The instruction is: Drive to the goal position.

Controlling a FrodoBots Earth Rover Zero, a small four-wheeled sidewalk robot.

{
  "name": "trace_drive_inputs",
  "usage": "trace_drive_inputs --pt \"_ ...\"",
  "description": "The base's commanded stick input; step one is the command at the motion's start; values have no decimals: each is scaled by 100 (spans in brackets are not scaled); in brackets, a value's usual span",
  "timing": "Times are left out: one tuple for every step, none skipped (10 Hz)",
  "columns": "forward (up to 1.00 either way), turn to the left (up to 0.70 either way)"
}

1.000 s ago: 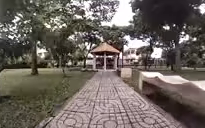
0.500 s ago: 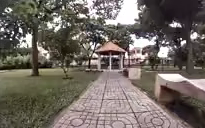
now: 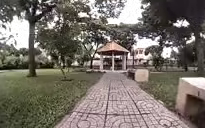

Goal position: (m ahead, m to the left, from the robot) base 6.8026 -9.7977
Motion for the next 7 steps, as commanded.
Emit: trace_drive_inputs --pt "100 -20" --pt "100 -4" --pt "100 0" --pt "100 0" --pt "100 0" --pt "100 0" --pt "100 -14"
